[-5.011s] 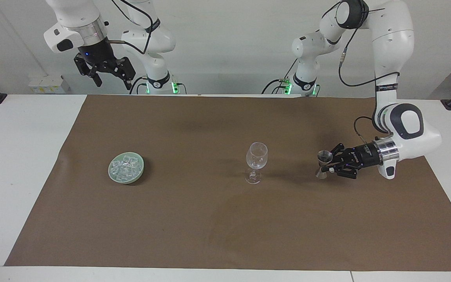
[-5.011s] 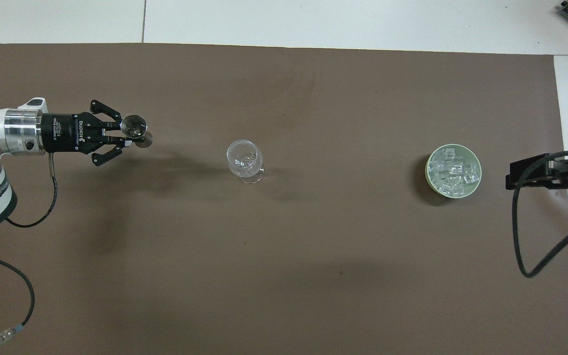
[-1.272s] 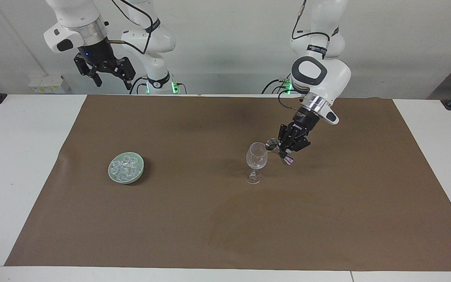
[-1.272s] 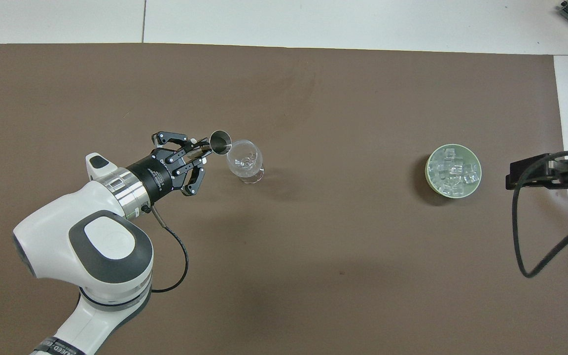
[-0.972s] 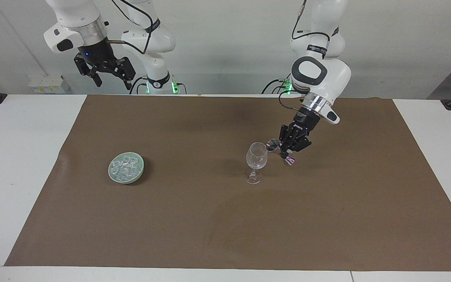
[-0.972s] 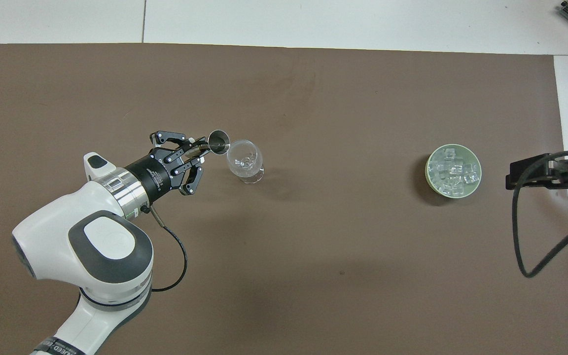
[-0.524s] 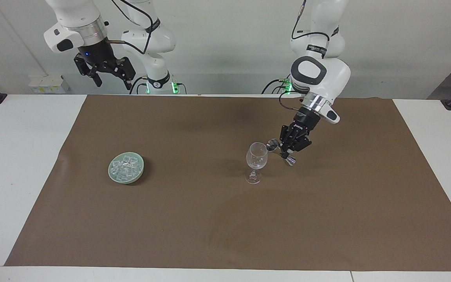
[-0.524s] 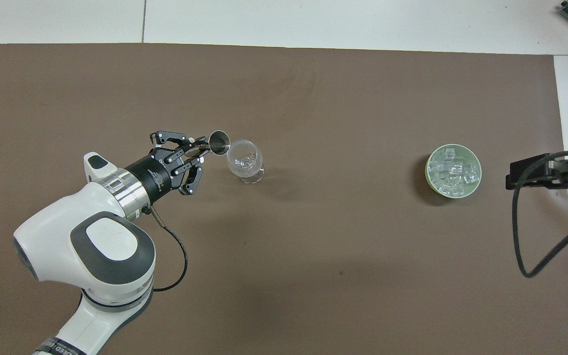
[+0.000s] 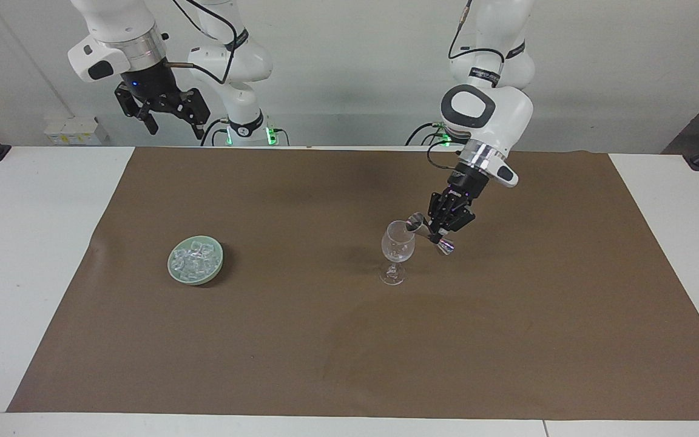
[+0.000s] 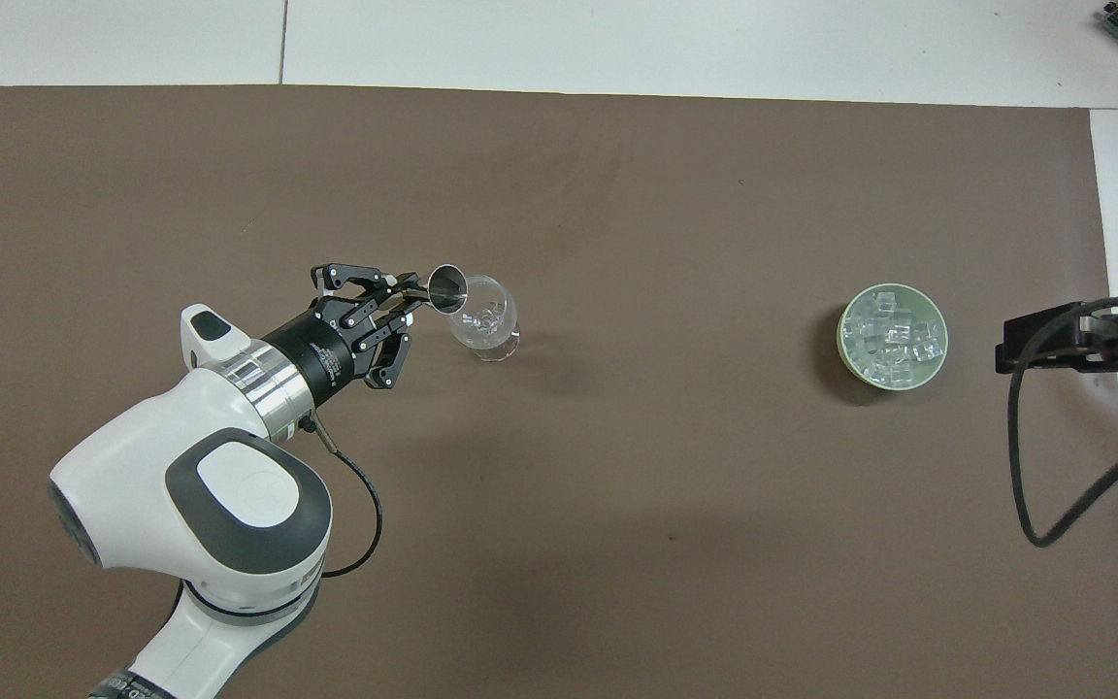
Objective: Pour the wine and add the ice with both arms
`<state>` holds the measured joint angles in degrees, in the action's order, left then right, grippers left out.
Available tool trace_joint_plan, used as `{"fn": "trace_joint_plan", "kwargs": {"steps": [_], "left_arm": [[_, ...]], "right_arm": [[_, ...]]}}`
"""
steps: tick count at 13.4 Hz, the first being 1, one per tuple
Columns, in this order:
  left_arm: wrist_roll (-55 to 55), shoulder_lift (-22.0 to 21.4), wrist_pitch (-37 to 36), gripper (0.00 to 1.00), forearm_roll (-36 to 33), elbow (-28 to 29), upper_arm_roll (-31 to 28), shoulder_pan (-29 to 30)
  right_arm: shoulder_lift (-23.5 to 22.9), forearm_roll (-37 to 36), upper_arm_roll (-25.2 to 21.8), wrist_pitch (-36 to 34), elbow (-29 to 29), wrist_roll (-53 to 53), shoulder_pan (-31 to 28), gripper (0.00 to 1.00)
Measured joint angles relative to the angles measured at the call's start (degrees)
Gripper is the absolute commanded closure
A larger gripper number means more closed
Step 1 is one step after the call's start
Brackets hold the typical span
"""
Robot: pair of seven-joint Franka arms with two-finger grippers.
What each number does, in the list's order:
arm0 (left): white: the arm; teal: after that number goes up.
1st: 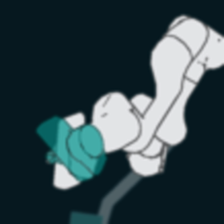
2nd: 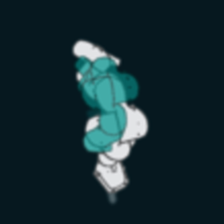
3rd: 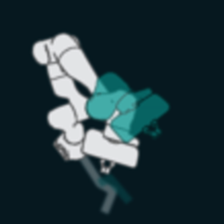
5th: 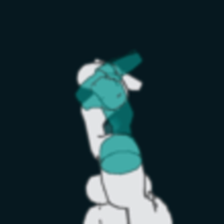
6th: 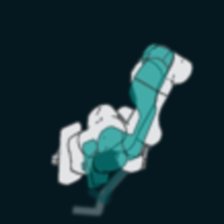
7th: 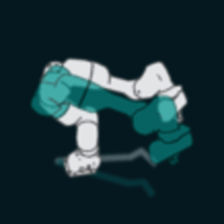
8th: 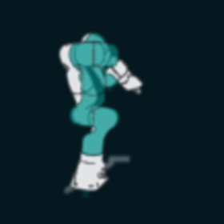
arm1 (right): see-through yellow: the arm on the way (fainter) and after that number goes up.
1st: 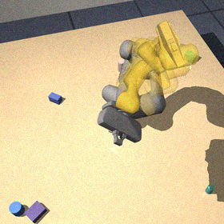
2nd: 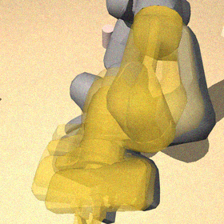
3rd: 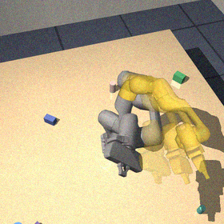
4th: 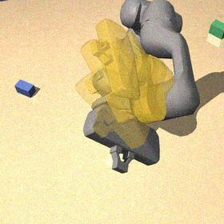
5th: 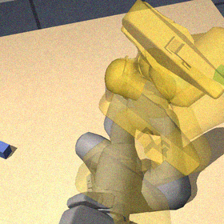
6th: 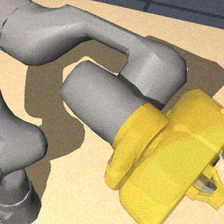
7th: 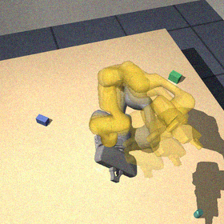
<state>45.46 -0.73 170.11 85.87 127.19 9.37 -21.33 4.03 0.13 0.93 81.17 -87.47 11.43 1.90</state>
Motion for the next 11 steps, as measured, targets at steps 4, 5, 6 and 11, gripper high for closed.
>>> {"fn": "trace_joint_plan", "kwargs": {"steps": [4,5,6,11], "left_arm": [[-1.3,0.0,0.0,1.00,0.0,-0.6,0.0,-0.1],[-1.7,0.0,0.1,1.00,0.0,-0.9,0.0,-0.1],[-2.3,0.0,0.1,1.00,0.0,-1.0,0.0,-0.1],[-5.2,0.0,0.9,1.00,0.0,-1.0,0.0,-0.1]], "right_arm": [[0.0,0.0,0.0,0.0,0.0,0.0,0.0,0.00],[0.0,0.0,0.0,0.0,0.0,0.0,0.0,0.00],[0.0,0.0,0.0,0.0,0.0,0.0,0.0,0.00],[0.0,0.0,0.0,0.0,0.0,0.0,0.0,0.00]]}}
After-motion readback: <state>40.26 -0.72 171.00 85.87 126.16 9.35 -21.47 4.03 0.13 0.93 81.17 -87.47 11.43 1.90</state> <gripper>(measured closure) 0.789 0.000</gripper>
